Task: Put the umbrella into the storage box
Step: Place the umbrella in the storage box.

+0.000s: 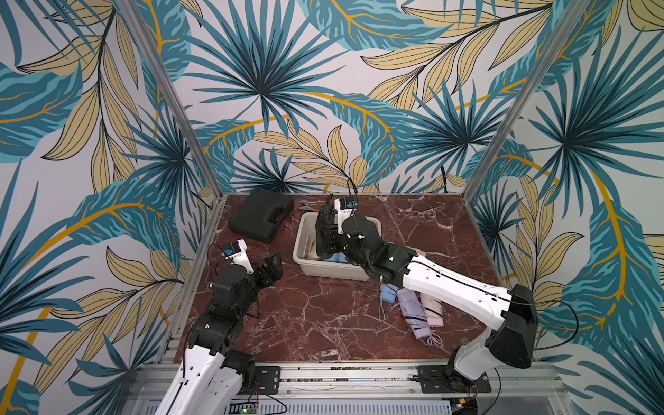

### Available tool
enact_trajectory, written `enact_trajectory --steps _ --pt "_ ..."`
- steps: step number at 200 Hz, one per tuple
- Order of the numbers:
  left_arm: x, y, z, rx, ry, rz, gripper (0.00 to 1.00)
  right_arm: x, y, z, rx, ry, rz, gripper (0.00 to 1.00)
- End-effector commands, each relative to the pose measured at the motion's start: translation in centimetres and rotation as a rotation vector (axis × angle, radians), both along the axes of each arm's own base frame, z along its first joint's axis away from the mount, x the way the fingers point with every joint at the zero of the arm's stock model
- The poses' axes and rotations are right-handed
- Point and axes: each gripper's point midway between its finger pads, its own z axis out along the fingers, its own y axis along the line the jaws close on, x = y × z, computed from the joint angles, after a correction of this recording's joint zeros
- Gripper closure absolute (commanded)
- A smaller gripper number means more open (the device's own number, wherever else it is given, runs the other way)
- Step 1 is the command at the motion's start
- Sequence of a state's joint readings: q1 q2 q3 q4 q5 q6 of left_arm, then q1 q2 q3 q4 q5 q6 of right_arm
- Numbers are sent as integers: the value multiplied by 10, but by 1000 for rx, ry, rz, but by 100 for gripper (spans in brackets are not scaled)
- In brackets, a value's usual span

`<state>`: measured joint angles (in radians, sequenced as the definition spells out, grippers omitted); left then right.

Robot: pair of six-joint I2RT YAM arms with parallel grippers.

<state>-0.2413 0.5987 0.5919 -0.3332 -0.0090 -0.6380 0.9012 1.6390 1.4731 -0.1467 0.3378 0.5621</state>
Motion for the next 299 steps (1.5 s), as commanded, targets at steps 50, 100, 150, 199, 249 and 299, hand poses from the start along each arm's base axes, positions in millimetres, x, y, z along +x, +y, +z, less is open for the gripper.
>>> enact_trajectory --steps 50,100,150,199,249,299 --pt "11 -21 0 -14 -21 -114 22 50 23 -61 32 247 -102 100" --pt "13 -22 -4 -18 -12 -115 22 65 43 -110 14 335 -90 100" --pt "13 -23 -4 -22 -10 -114 22 72 54 -151 5 427 -85 74" --pt "14 -23 0 -26 -15 -116 22 73 50 -132 -3 383 -66 28" --pt "20 -28 6 -50 -43 -128 22 58 15 -63 -59 218 -60 24" --pt "28 -30 15 -65 -96 -131 22 18 -56 -35 -239 135 -96 24"
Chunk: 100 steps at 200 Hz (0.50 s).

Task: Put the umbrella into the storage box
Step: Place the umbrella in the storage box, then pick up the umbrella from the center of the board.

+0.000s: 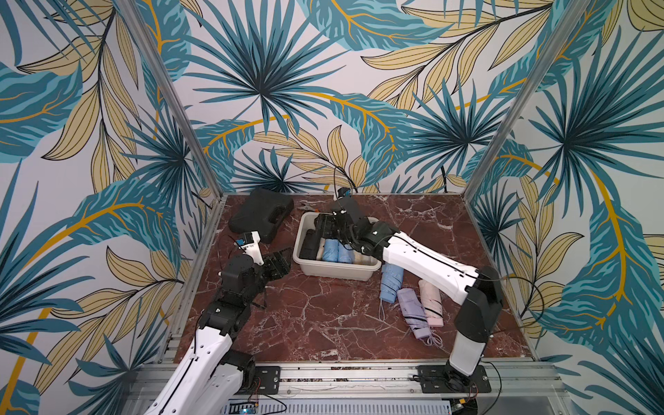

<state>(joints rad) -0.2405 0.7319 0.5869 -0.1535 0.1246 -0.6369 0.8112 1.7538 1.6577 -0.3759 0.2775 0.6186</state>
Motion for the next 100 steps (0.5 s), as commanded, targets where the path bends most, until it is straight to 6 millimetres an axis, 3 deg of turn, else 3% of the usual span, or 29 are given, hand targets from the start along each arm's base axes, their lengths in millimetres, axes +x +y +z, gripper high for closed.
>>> enact_trajectory --steps 1,16,23,52,100 --pt "4 -1 12 -20 -66 -4 22 -17 -41 -13 -187 -10 -22 24" --pt "5 -1 15 -22 -84 -2 21 -33 -68 -15 -265 -2 -47 24" --pt "6 -1 16 -25 -90 1 21 -33 -93 -17 -303 10 -93 24" --pt "7 1 15 -45 -104 17 20 -69 -153 -30 -423 58 -167 24" --pt "10 6 17 -54 -109 49 18 -129 -215 -89 -488 230 -236 24"
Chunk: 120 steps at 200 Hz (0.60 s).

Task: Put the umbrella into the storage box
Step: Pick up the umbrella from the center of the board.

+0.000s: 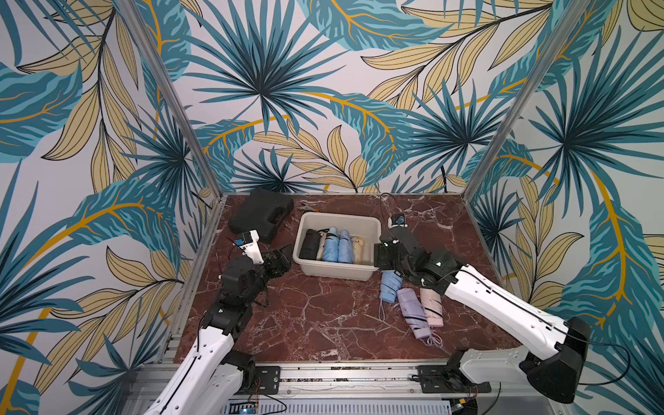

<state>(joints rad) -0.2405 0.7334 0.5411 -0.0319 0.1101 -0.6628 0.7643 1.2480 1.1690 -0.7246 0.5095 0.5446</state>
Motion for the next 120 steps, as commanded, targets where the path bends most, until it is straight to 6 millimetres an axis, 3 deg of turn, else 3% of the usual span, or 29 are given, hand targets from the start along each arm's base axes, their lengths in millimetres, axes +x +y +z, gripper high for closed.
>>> enact_trajectory --steps 1,46,56,87,120 --pt "3 5 11 -18 -45 29 18 -31 -37 -37 -81 116 -79 24" --pt "3 5 12 -39 -40 35 18 -72 -67 -87 -30 221 -193 23" --pt "3 5 12 -41 -39 37 18 -77 -74 -98 -33 232 -229 17" --pt "2 5 10 -49 -30 37 18 -81 -90 -119 -69 250 -317 11" --pt "-2 6 11 -45 -30 37 17 -76 -84 -139 -78 305 -309 9"
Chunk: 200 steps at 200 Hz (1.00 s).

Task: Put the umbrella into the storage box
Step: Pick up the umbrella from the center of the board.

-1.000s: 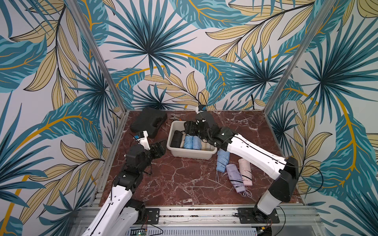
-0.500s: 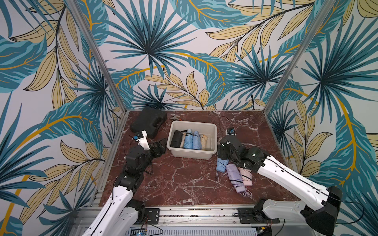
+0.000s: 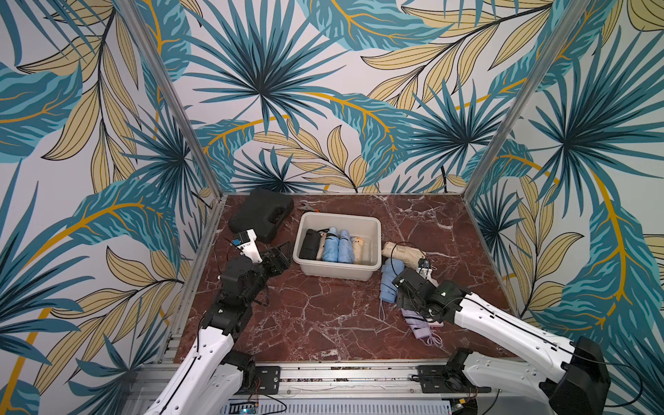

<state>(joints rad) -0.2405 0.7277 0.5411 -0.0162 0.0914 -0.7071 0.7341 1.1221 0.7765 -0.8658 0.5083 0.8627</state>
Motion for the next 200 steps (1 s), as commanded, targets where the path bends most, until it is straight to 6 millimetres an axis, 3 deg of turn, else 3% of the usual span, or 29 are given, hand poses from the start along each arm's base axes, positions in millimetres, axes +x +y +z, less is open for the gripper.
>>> enact_trajectory --steps 1,49,97,123,153,167,200 --pt "-3 3 5 -2 -22 10 17 0 -3 -18 -5 34 -35 9" --pt "-7 6 3 2 -20 16 17 1 9 -49 39 118 -1 9" --pt "-7 6 1 2 -22 18 16 -12 18 -72 73 230 17 9" --pt "-6 6 0 1 -21 20 16 -20 44 -74 198 282 49 9" --pt "-6 6 0 -1 -22 21 16 -25 70 -58 272 297 120 9" --pt "-6 6 0 0 -23 21 16 -25 65 -47 241 290 125 9" --pt "-6 6 0 0 -23 21 16 -19 18 -32 71 178 32 5"
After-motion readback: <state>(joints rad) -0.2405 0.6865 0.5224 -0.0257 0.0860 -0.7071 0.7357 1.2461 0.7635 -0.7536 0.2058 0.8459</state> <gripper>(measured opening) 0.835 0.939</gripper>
